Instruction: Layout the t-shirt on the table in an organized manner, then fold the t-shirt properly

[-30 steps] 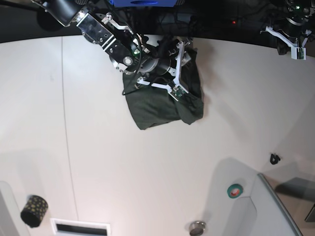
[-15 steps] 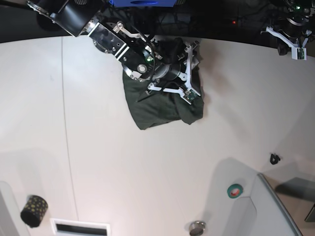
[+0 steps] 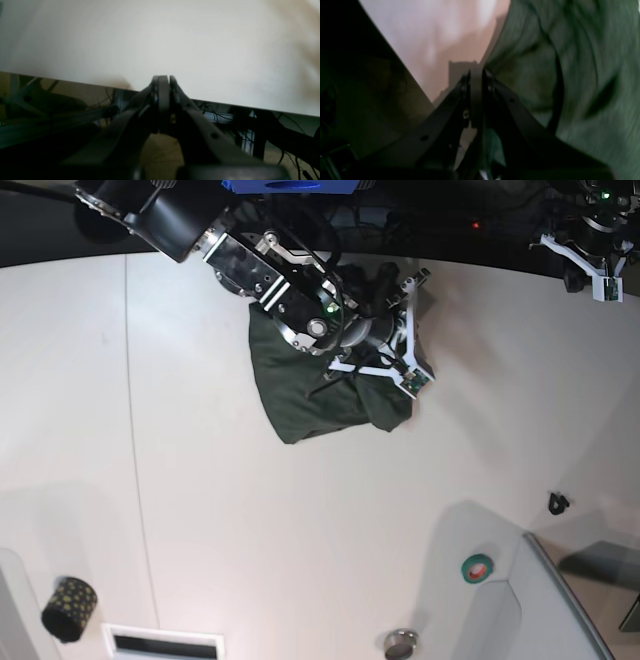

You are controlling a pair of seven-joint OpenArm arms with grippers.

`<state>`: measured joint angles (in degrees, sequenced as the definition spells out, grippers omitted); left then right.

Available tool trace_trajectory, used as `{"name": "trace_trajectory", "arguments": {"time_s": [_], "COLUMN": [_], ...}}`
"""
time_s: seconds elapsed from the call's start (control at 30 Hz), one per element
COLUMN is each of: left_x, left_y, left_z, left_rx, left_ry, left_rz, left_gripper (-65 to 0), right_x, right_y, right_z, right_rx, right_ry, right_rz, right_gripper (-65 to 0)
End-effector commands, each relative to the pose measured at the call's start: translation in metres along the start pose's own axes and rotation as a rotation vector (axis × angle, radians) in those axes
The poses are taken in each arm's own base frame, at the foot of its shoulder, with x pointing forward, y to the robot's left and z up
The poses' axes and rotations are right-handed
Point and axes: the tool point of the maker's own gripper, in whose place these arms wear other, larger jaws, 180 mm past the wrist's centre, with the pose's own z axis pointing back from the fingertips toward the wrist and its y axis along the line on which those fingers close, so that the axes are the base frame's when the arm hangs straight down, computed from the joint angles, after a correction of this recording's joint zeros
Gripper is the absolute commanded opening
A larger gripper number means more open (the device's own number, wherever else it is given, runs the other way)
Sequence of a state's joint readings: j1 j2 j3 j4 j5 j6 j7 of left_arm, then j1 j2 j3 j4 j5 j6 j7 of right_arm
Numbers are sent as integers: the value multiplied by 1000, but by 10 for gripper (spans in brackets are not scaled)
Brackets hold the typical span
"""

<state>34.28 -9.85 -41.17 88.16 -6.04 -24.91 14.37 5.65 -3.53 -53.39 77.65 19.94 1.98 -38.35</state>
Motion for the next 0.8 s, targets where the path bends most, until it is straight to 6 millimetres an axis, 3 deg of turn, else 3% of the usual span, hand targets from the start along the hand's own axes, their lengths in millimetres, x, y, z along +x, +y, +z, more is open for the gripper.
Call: {"name": "trace_trajectory", "arguments": {"time_s": [0.0,0.2,0.53,0.77], "left_x": [13,16,15,16], "left_y": [7,8,8,8], "left_z": [2,1,0,0], "left_rx": [14,19,19,19], "left_ry": [-41,-50,-45,-48], "left_rz": [-12,-13,-11,-13], "left_gripper": [-650,-650,-650,-650], "right_x": [25,40,55,40], "right_y": [12,40,24,21], "right_z": [2,0,1,13], "right_rx": [28,75,22,-14], "right_ry": [-58,-33,-49,-61], "right_rz": [36,93,89,25], "right_gripper": [-641,-641,-627,-401]}}
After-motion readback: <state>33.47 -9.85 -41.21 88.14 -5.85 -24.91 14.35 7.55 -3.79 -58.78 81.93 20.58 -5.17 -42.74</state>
